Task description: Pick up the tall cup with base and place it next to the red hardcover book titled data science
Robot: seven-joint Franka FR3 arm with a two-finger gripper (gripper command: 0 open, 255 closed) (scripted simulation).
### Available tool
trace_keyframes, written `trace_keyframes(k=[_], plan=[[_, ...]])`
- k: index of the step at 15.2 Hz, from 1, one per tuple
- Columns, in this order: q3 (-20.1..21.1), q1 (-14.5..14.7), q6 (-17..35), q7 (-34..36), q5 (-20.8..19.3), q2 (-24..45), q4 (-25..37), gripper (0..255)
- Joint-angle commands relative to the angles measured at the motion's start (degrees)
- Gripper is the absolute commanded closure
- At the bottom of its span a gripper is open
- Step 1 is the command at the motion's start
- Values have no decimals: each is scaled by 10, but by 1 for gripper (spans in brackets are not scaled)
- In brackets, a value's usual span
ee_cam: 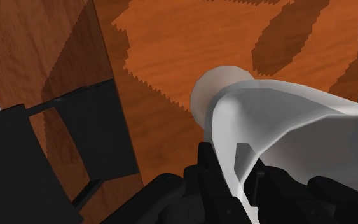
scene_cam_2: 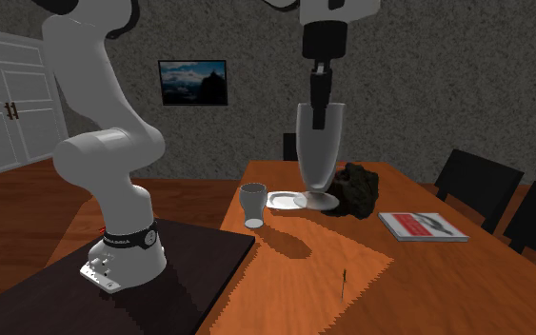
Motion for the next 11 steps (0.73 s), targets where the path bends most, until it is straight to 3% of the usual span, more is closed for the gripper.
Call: trace_keyframes(k=[1, 11], plan=[[14, 6, 18, 20, 0, 31, 13, 255], [71, 46, 81, 124, -25, 195, 112, 255]])
